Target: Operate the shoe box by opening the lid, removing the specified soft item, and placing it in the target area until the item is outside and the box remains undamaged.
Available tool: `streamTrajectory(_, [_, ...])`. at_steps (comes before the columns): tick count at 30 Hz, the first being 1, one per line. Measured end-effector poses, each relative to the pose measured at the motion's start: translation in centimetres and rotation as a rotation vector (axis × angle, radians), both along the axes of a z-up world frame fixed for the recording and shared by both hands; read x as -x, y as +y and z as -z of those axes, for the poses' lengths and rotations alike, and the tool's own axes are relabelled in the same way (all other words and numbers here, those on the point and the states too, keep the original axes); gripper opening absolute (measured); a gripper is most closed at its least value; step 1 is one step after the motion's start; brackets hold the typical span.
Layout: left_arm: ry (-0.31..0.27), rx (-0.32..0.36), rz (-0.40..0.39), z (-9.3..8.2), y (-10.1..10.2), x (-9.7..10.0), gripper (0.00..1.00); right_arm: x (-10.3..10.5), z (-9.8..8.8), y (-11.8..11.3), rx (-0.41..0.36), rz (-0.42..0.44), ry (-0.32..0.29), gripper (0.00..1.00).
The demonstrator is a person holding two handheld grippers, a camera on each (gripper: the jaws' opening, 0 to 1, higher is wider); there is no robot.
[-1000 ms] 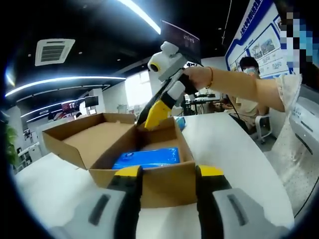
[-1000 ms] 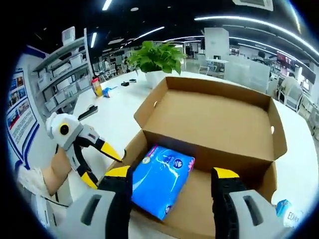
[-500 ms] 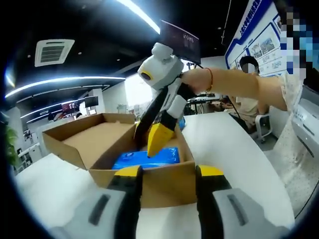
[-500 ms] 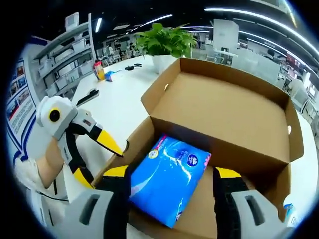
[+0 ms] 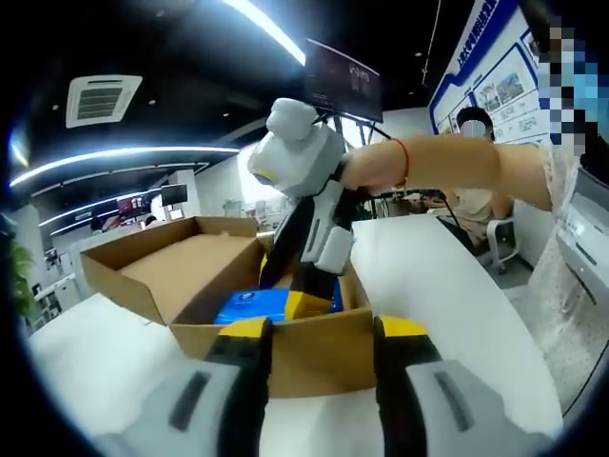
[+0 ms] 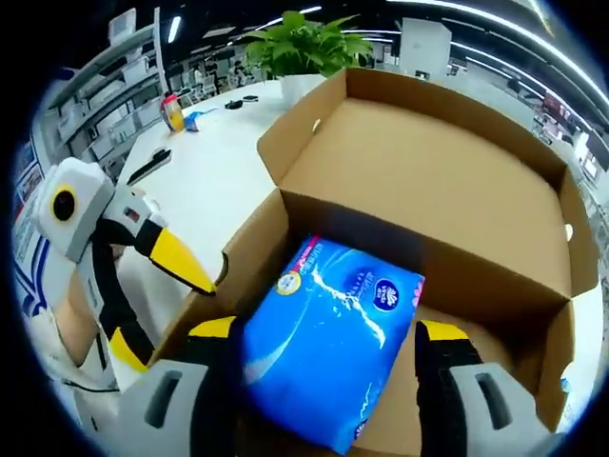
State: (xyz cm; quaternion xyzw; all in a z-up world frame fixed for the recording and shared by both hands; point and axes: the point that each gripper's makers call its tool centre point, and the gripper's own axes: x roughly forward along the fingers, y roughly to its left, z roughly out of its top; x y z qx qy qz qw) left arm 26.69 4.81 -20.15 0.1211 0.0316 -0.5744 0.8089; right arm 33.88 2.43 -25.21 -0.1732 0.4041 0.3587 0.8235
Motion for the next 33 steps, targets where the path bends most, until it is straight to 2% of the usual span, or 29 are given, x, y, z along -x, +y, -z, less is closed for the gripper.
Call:
streamTrajectory(5, [-0.001,-0.003,-0.001,0.0,0.0,0.0,0.43,0.0,0.5,-0.3,0.051,0.028,0.058,0.82])
streamTrajectory(11, [0.0,-0.001,-0.002,-0.1,0.0,0.0,0.43,0.3,1.0,0.1,0.118,0.021,0.119,0.78])
streamTrajectory(26, [0.0,-0.007,-0.008,0.0,-0.1,0.1,0.43,0.1,2.1,-0.3,0.259,0.075,0.189,0.8])
streamTrajectory(33, [-0.001,-0.006,-0.007,0.2,-0.2,0.3,0.43,0.0,3.4,-0.9,0.249,0.137,0.258,0.84])
